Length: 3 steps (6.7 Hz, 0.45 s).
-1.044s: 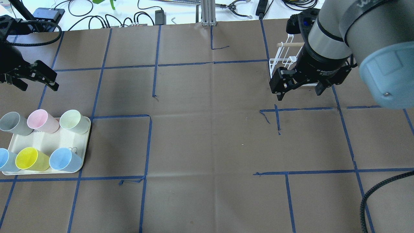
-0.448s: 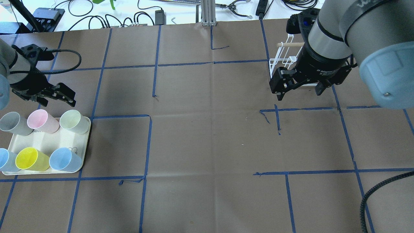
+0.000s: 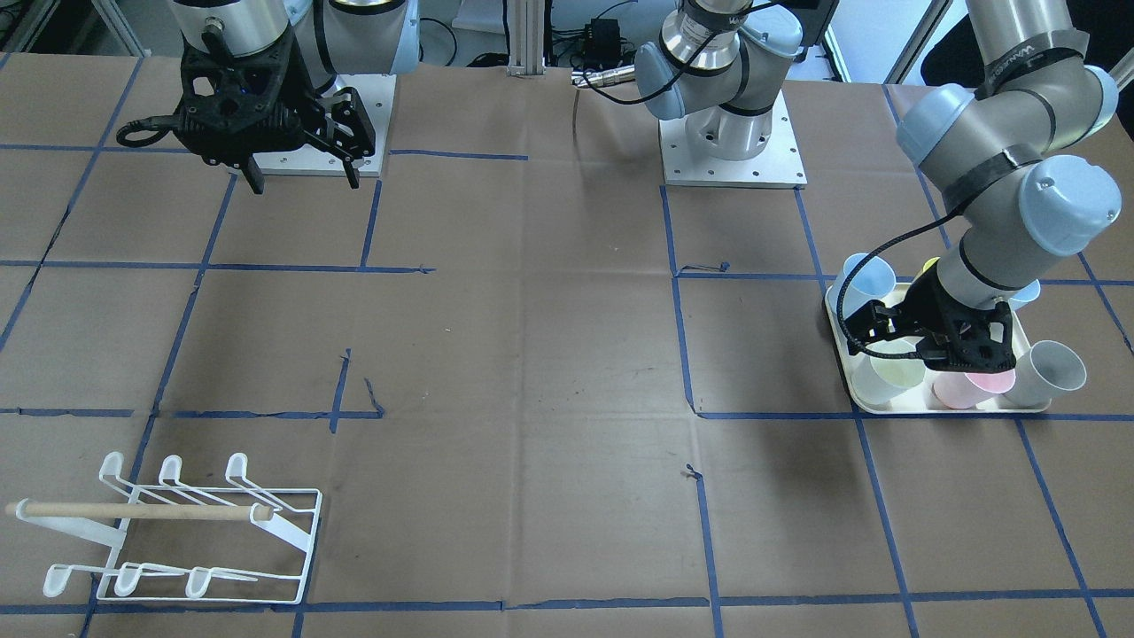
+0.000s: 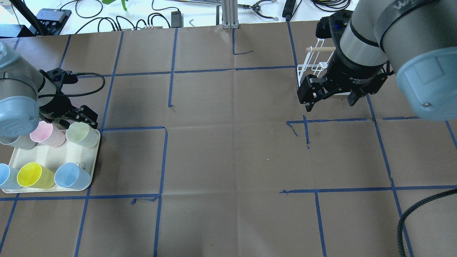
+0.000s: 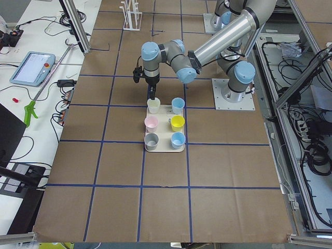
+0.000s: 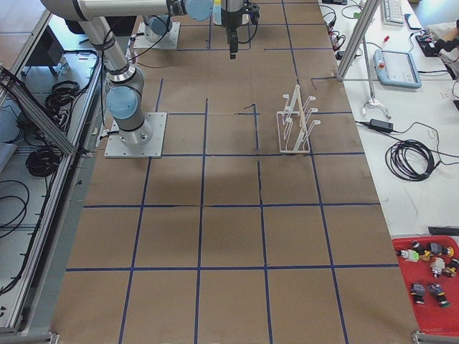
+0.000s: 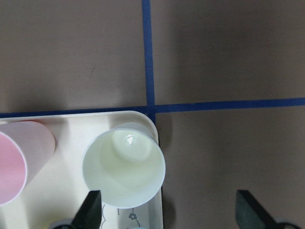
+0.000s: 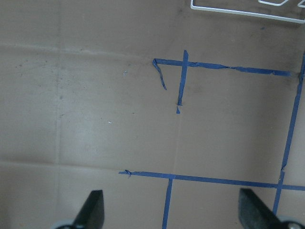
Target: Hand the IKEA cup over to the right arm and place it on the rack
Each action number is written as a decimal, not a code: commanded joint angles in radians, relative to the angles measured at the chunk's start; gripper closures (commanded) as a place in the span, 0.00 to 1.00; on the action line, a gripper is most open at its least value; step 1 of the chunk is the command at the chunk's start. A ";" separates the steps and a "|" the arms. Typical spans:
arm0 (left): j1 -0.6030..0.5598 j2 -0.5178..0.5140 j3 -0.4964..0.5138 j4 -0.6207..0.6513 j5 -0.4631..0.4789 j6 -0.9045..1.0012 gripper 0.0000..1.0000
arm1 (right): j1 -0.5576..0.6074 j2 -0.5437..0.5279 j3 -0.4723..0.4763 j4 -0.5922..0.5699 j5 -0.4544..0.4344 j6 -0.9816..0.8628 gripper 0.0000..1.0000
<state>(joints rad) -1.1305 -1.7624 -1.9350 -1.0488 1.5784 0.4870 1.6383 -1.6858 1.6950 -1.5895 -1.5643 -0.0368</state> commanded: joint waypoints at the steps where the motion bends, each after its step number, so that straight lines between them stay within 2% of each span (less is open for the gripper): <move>1: 0.002 -0.061 -0.004 0.041 0.002 0.001 0.00 | 0.000 0.000 0.002 -0.001 0.000 0.000 0.00; 3: 0.006 -0.078 -0.004 0.046 0.006 0.002 0.00 | 0.000 0.000 0.003 0.000 0.001 0.000 0.00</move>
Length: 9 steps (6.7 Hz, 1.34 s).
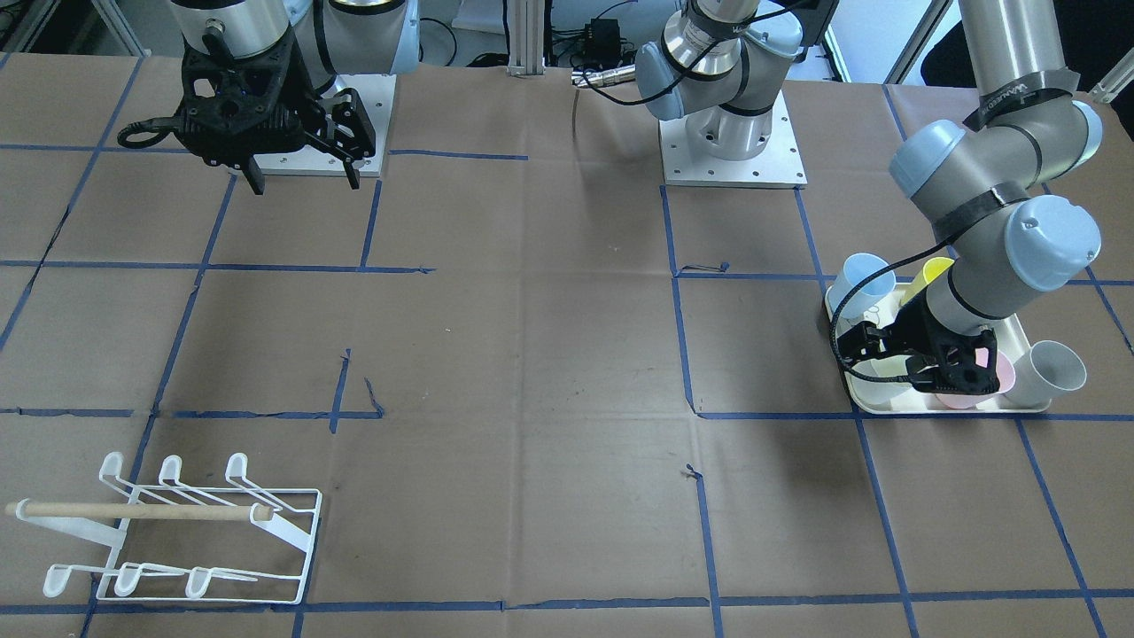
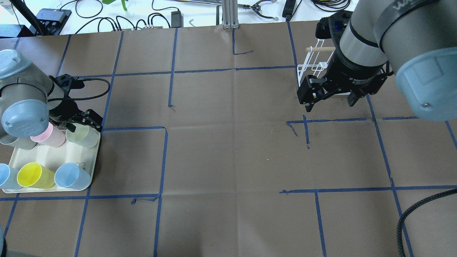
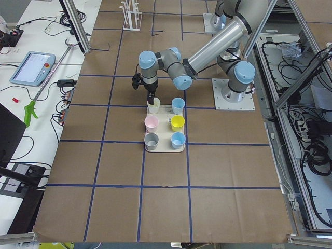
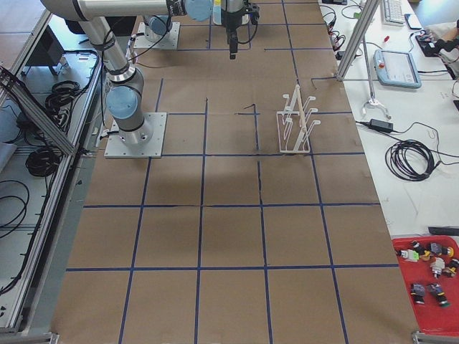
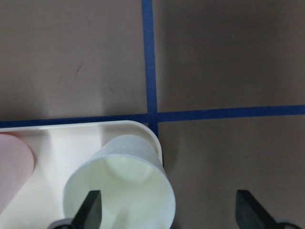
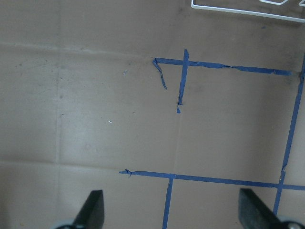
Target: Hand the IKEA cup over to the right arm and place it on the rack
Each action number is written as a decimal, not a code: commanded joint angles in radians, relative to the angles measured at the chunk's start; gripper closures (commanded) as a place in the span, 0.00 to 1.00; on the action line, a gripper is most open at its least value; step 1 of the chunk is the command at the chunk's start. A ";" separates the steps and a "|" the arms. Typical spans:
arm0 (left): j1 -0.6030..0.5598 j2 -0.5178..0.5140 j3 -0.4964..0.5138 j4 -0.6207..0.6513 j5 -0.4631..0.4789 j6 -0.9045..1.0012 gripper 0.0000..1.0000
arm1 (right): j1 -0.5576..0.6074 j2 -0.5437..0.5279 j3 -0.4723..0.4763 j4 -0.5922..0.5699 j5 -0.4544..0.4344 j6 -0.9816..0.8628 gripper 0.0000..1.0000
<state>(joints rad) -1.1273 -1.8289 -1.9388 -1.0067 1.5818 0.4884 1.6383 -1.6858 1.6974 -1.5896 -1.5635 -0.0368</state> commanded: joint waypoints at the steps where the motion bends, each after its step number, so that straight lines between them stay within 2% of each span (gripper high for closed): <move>1: 0.003 -0.015 0.000 0.003 0.004 -0.002 0.01 | 0.000 0.000 0.001 0.000 0.000 0.000 0.00; 2: 0.004 -0.016 0.000 0.002 0.007 -0.002 0.16 | 0.000 0.000 0.002 -0.001 0.000 0.000 0.00; 3: 0.006 -0.016 0.000 -0.001 0.035 -0.001 0.56 | 0.000 0.000 0.002 0.000 0.000 0.000 0.00; 4: 0.006 -0.016 0.000 -0.009 0.052 -0.001 0.85 | 0.000 0.000 0.002 0.000 0.000 0.000 0.00; 5: 0.006 -0.015 0.001 -0.009 0.052 -0.002 0.98 | 0.000 0.000 0.002 -0.001 0.000 0.000 0.00; 8: 0.024 0.029 0.044 -0.027 0.050 0.007 1.00 | 0.000 0.000 0.002 0.000 0.000 0.002 0.00; 9: 0.018 0.057 0.111 -0.114 0.044 0.006 1.00 | 0.000 0.000 0.002 0.000 0.000 0.000 0.00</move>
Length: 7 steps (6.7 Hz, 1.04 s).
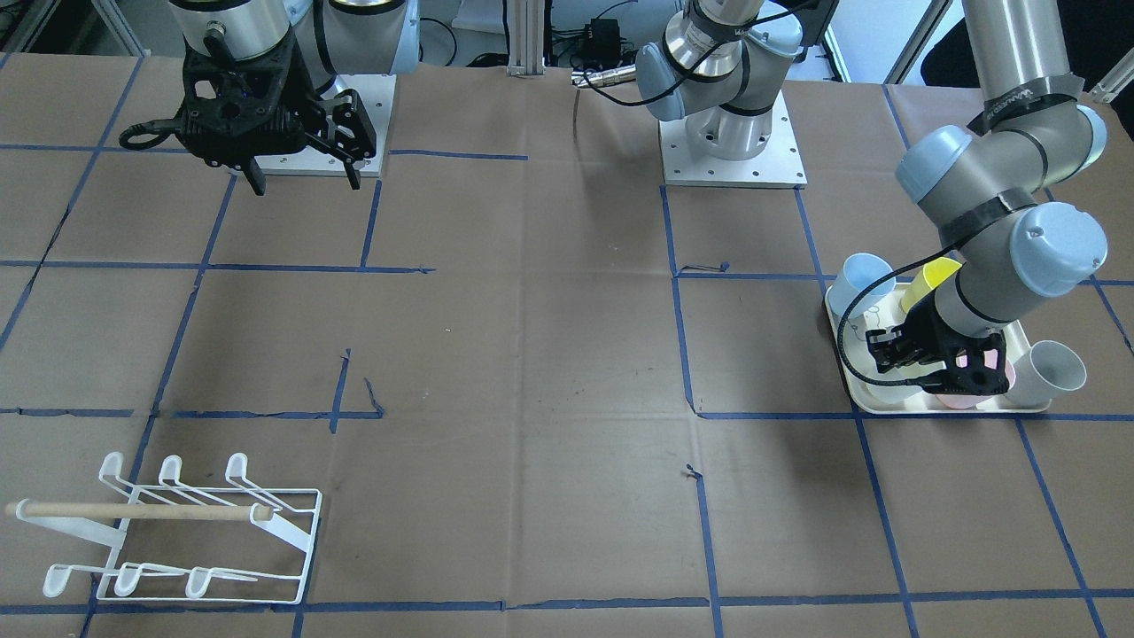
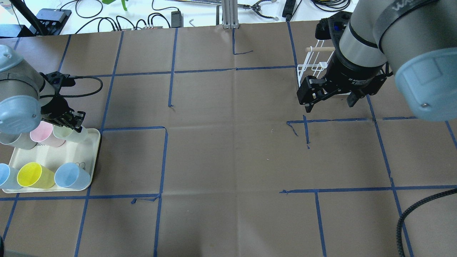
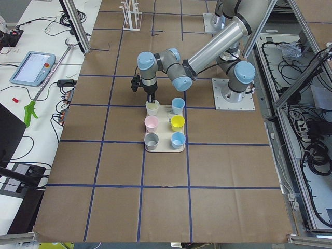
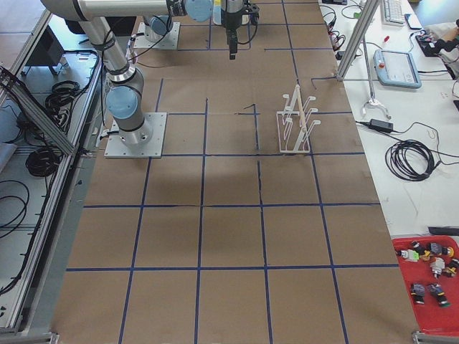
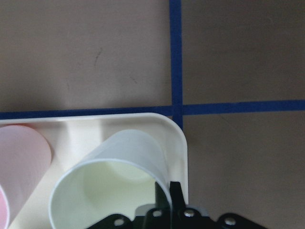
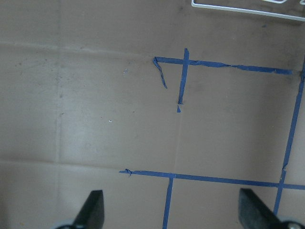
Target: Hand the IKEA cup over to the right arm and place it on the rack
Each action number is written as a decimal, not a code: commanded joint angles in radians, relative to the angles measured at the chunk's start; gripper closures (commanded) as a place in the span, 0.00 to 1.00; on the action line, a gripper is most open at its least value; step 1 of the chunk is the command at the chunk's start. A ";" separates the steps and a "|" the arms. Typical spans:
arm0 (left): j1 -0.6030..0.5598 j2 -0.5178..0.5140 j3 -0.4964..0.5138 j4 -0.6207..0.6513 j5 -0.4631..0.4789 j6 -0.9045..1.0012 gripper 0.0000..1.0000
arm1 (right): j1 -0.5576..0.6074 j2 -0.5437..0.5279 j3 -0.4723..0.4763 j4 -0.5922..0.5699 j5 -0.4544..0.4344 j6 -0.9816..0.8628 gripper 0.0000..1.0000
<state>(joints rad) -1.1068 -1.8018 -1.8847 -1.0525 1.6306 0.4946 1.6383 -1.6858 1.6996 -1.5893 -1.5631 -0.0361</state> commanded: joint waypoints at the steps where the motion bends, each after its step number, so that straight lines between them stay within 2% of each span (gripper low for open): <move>1: -0.011 0.036 0.164 -0.184 -0.008 -0.004 1.00 | 0.000 0.000 0.000 -0.001 0.000 -0.001 0.00; 2: -0.027 0.035 0.268 -0.280 -0.024 -0.001 1.00 | 0.000 0.000 0.000 -0.003 0.003 0.001 0.00; 3: -0.068 0.024 0.348 -0.309 -0.055 -0.004 1.00 | 0.000 0.000 0.002 -0.005 0.005 -0.001 0.00; 4: -0.129 0.024 0.383 -0.310 -0.060 -0.014 1.00 | 0.000 0.002 0.008 -0.074 0.006 -0.001 0.00; 5: -0.186 0.035 0.384 -0.305 -0.121 -0.014 1.00 | 0.000 0.000 0.033 -0.166 0.065 -0.001 0.00; 6: -0.205 0.054 0.374 -0.296 -0.220 -0.016 1.00 | 0.000 0.000 0.082 -0.298 0.152 0.004 0.00; 7: -0.211 0.087 0.351 -0.291 -0.380 -0.008 1.00 | 0.000 0.000 0.138 -0.439 0.225 0.068 0.00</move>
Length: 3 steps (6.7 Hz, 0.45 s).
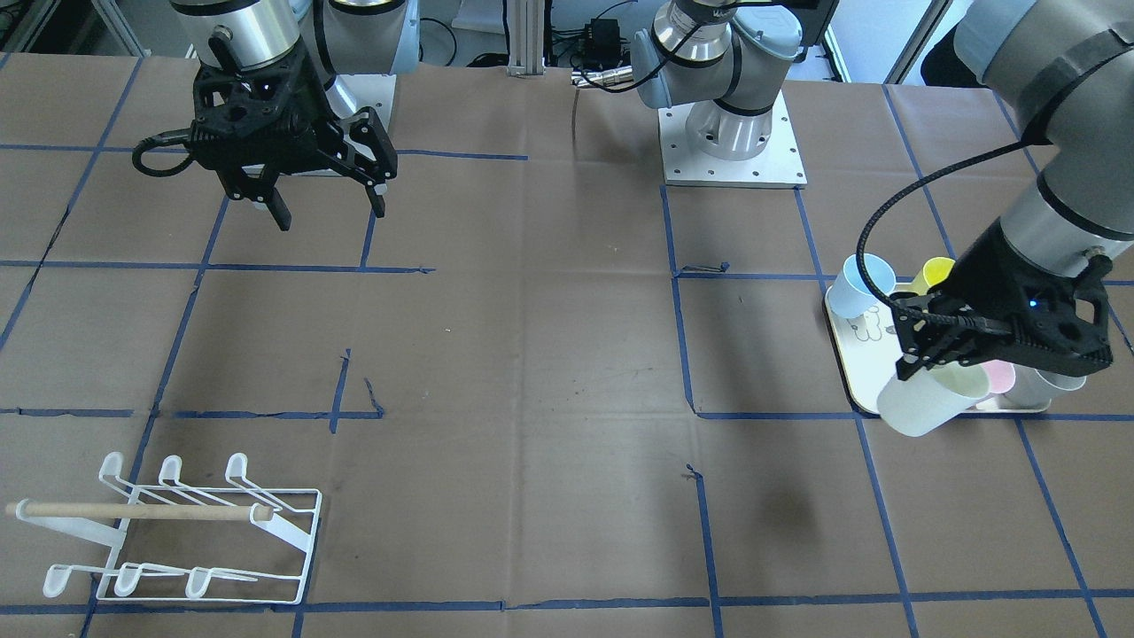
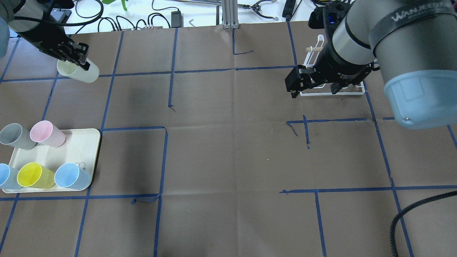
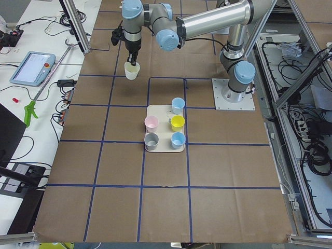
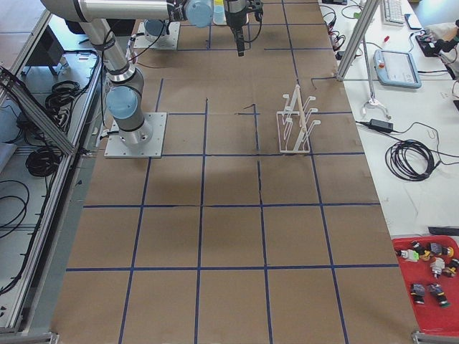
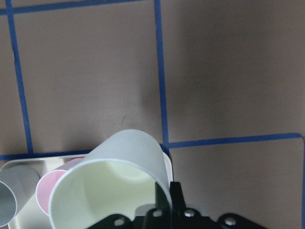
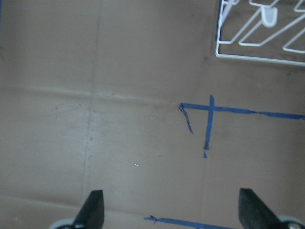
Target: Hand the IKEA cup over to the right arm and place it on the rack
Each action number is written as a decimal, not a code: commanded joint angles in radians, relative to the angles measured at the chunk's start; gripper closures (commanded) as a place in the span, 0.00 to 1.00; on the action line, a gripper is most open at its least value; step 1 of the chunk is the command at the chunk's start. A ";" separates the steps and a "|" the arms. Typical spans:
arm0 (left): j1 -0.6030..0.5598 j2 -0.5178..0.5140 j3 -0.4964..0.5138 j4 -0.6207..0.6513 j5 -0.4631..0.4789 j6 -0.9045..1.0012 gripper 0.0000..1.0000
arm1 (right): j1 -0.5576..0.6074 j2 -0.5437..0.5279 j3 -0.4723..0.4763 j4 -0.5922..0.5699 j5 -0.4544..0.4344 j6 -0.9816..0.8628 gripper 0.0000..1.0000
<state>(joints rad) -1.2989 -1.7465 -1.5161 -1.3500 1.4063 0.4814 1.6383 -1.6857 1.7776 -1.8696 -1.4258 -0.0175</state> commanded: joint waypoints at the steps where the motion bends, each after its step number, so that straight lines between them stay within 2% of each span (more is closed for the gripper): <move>1: -0.019 0.057 -0.035 0.006 -0.314 0.006 1.00 | 0.002 -0.005 0.122 -0.341 0.172 0.145 0.00; 2: -0.020 0.094 -0.082 0.043 -0.446 0.034 1.00 | 0.002 0.000 0.181 -0.519 0.280 0.240 0.00; 3: -0.020 0.132 -0.167 0.160 -0.606 0.052 1.00 | 0.003 0.003 0.250 -0.722 0.382 0.357 0.00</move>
<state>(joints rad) -1.3182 -1.6588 -1.6008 -1.2915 0.9855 0.5107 1.6401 -1.6862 1.9470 -2.3543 -1.1681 0.2078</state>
